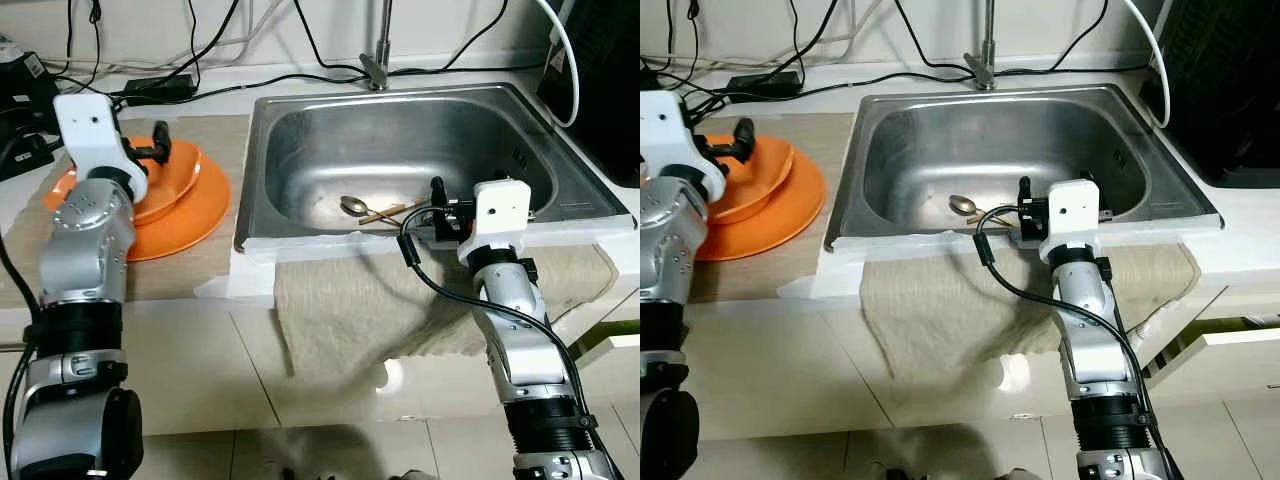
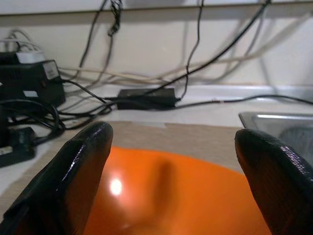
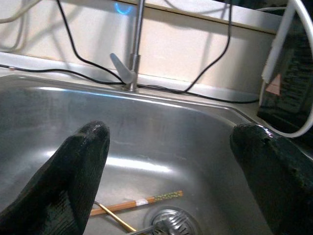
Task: Kitchen organization
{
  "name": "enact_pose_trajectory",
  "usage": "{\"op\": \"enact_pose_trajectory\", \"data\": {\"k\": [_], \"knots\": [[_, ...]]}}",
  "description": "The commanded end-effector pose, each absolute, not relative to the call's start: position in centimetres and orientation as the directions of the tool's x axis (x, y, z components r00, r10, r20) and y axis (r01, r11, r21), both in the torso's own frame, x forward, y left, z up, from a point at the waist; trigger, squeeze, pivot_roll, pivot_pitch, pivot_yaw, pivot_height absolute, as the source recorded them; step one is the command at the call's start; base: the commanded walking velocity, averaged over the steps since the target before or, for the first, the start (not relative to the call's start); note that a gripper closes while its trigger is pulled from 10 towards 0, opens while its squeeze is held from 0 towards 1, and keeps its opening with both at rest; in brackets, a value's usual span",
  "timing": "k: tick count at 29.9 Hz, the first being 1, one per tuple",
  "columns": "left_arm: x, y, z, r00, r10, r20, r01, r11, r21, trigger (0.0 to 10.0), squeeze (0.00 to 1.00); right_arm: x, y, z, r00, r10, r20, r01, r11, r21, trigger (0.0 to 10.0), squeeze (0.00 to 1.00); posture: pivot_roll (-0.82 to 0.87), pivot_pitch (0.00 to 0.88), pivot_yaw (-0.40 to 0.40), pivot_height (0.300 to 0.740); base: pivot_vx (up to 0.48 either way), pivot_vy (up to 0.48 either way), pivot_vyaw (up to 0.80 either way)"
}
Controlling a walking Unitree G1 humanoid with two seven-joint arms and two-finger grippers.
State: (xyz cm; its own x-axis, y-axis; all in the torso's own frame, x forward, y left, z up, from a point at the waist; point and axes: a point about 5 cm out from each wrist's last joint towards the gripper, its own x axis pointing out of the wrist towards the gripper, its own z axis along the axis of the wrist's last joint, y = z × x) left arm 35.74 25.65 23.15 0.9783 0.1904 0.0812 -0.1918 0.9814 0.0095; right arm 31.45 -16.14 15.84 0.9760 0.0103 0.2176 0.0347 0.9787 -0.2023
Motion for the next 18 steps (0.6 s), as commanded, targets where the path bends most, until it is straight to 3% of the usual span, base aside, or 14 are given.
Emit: {"op": "enact_pose_trajectory", "data": {"k": [1,10,18], "knots": [[35.6,26.3,24.4,0.972,0.212,0.102,-0.212,0.977,-0.014,10.0,0.00,31.8,-15.6,16.2,0.973,0.033,0.229,0.012,0.981,-0.196,10.0,0.00,0.00,0.000,0.038,0.740,0.000,0.000,0.00],[35.3,29.5,22.2,0.944,0.313,-0.100,-0.316,0.949,-0.012,10.0,0.00,32.1,-15.4,16.2,0.973,0.052,0.226,-0.007,0.980,-0.197,10.0,0.00,0.01,0.000,0.032,0.740,0.000,0.000,0.00],[35.3,29.1,21.2,0.944,0.260,-0.201,-0.282,0.955,-0.093,10.0,0.00,32.0,-15.4,16.1,0.974,0.055,0.222,-0.011,0.981,-0.195,10.0,0.00,0.01,0.000,0.034,0.740,0.000,0.000,0.00]]}}
